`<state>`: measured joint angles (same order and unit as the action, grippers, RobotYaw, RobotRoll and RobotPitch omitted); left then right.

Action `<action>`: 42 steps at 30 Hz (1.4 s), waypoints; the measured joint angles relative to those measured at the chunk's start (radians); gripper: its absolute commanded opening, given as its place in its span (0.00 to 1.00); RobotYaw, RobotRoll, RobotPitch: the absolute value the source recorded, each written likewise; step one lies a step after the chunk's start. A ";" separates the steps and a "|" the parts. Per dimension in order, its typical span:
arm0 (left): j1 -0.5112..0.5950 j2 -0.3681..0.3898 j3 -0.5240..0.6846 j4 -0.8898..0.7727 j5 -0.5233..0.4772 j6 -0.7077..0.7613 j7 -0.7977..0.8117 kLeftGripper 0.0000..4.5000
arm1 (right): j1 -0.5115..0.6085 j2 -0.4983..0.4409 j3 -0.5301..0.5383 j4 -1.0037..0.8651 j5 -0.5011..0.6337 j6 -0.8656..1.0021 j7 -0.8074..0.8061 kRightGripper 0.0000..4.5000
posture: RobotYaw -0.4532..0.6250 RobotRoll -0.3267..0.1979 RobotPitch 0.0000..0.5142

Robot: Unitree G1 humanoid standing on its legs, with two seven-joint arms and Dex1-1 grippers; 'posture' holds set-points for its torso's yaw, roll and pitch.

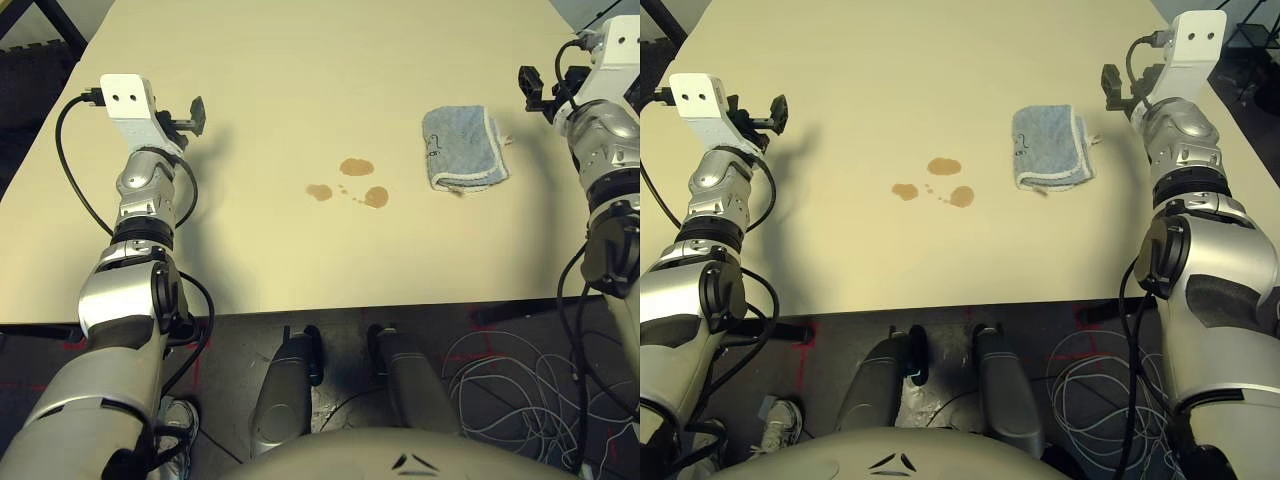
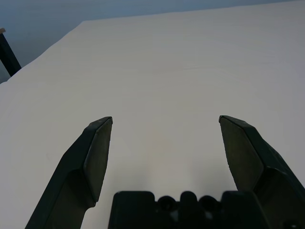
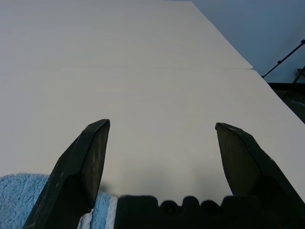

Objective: Wipe the water off the table with a rag.

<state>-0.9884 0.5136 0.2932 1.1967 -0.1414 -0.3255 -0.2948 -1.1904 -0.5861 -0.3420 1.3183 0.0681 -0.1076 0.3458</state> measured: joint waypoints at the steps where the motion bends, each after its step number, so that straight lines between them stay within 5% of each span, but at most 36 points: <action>1: 0.000 0.000 0.000 0.000 0.000 0.000 0.000 1.00 | 0.000 0.000 0.000 0.000 0.000 0.000 0.000 0.99 | 0.43 0.62 0.45; 11: 0.000 0.024 0.000 0.000 -0.001 0.005 -0.037 1.00 | -0.007 0.005 0.000 0.002 0.001 0.014 0.020 0.99 | 0.43 0.62 0.44; 27: -0.098 0.204 -0.171 -0.043 0.025 0.260 -0.869 1.00 | -0.172 -0.109 0.058 0.029 -0.018 0.684 0.404 0.99 | 0.46 0.62 0.44; 42: -0.126 0.197 -0.260 -0.057 0.057 0.320 -1.052 1.00 | -0.140 -0.181 0.057 0.038 -0.064 0.825 0.326 0.99 | 0.48 0.62 0.51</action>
<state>-1.1144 0.7105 0.0329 1.1402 -0.0841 -0.0055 -1.3470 -1.3306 -0.7669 -0.2850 1.3564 0.0045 0.7175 0.6715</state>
